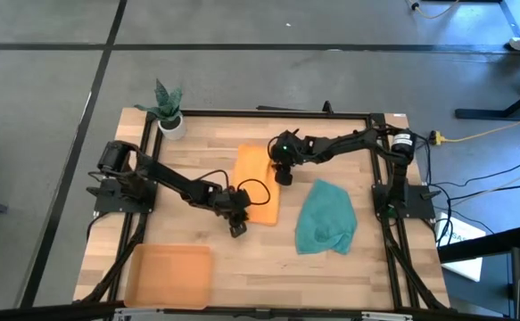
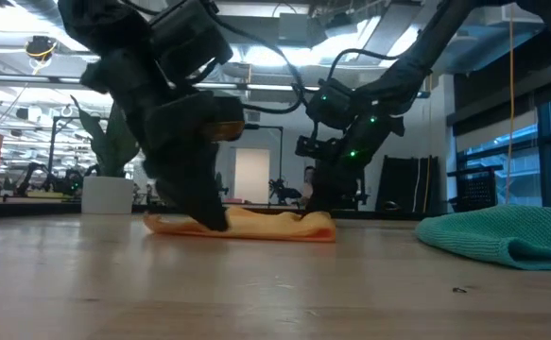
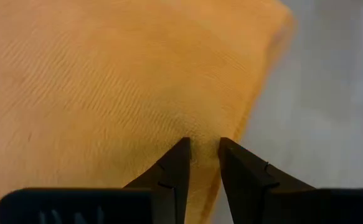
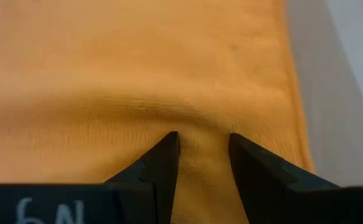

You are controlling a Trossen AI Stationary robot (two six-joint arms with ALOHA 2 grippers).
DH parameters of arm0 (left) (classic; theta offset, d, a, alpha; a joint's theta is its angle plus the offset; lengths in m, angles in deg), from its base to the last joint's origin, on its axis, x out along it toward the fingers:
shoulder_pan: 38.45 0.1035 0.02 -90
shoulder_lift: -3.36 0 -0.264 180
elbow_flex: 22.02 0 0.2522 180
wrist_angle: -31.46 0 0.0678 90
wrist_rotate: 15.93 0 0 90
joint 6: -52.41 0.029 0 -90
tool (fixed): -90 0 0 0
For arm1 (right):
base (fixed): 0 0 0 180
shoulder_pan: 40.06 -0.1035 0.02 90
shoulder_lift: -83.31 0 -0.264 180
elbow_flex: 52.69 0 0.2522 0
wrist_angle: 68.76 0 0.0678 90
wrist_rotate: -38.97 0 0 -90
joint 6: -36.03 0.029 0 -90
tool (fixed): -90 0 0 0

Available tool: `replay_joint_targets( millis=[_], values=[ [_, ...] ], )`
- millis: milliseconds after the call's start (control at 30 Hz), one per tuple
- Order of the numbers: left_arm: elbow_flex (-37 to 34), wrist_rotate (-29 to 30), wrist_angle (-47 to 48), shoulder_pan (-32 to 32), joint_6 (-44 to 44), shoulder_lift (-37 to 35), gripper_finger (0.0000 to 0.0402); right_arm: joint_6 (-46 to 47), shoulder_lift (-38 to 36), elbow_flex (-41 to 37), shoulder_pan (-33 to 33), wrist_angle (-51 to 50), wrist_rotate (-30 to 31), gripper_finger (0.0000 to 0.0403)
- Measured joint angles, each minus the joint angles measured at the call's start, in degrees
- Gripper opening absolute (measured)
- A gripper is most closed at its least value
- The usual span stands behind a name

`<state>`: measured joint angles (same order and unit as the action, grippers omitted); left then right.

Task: Roll microfiber towels into tight, uniform cylinder then place into a basket
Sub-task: Roll the orange microfiber towel

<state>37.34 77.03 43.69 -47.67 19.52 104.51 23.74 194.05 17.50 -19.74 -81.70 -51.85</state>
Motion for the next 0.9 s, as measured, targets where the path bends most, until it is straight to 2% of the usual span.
replay_joint_targets(
  millis=[200, 333, 467, 733, 900],
  values=[
    [-0.04, -1.10, -5.69, -0.32, 0.03, 2.17, 0.0082, -0.04, -0.10, -0.12, 0.59, 1.53, 0.32, 0.0146],
    [-0.17, -0.96, -4.89, -0.35, 0.45, 1.32, 0.0082, -0.28, -2.58, -0.48, 0.61, 0.05, 0.84, 0.0146],
    [-0.25, -0.87, -2.30, -0.35, 0.48, 0.00, 0.0082, -0.41, -8.23, -0.21, 0.61, -1.50, 0.09, 0.0146],
    [-0.34, 2.94, 2.07, -0.33, 2.69, -2.47, 0.0082, -6.17, -18.36, -0.17, -0.59, -9.92, -8.48, 0.0146],
    [-0.34, 5.50, 4.92, -0.18, 4.39, -5.34, 0.0082, -10.09, -21.53, -0.21, -4.03, -13.89, -14.72, 0.0146]
  ],
)
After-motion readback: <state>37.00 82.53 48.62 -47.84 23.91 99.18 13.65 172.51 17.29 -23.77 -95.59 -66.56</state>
